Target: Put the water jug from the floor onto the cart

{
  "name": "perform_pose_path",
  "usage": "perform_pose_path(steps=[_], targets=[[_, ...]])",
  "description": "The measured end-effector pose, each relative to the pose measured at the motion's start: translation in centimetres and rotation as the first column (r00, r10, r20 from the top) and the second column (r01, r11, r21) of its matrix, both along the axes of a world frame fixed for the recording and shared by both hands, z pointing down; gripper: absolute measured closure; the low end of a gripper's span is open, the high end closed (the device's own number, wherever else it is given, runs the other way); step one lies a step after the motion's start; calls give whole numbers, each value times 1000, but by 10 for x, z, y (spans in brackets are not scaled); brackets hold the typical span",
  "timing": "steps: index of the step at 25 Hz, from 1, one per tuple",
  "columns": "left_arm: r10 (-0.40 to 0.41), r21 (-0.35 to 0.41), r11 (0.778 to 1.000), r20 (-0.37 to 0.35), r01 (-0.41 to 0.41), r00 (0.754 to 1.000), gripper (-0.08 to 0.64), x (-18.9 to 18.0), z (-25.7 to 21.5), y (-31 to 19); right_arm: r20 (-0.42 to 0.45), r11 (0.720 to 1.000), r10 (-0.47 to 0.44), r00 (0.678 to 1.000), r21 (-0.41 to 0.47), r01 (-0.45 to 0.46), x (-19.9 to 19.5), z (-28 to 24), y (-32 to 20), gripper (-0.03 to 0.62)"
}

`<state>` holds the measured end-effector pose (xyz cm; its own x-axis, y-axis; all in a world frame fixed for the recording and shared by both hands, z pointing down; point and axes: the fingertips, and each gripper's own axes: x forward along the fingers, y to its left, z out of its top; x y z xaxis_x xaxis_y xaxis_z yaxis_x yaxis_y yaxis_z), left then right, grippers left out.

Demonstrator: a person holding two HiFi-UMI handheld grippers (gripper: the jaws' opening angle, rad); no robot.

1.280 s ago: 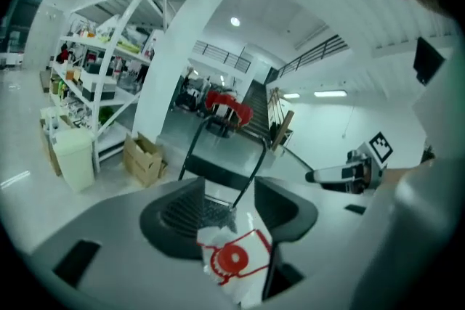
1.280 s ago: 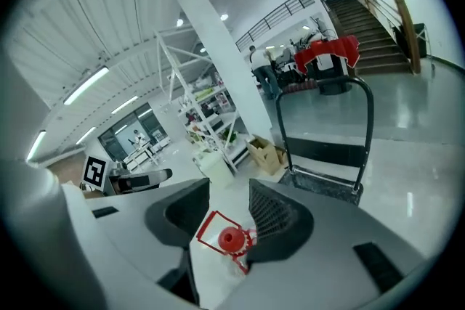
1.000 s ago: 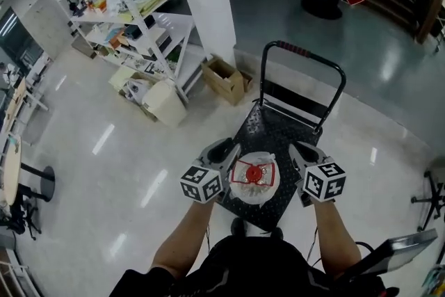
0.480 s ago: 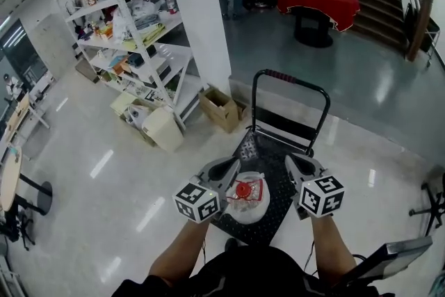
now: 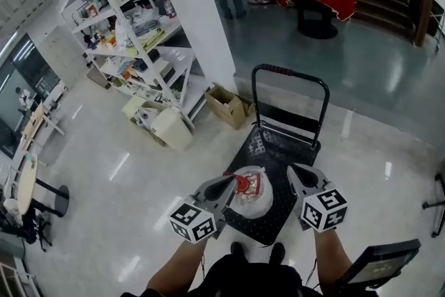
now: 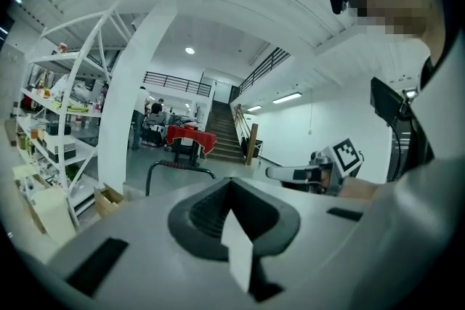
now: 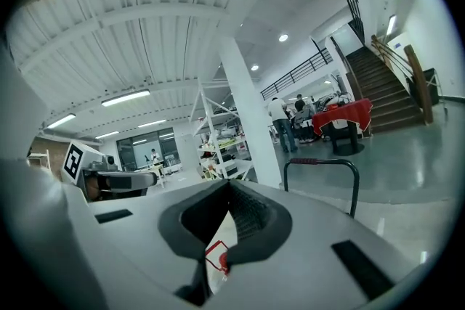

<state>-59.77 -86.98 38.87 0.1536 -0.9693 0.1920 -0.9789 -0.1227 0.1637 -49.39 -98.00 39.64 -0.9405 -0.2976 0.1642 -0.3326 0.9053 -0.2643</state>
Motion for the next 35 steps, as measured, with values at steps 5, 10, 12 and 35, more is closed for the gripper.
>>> perform_pose_path(steps=[5,10,12,35], targets=[[27,1,1000,13,-27,1000,558,22,3,32,8,1000,-10,1000,21,10,13,-3,32,589],[76,56,995,36,-78,996,558,53,-7,85,-2,994,50,999,97,-49,38,-20,86,589],[101,64,993,37,-104,994,558,67,-5,117,-7,990,94,996,108,-92,52,-20,116,589],[289,90,954,-25,-286,957,558,227,-17,384,-55,939,307,950,182,-293,263,-37,436,589]])
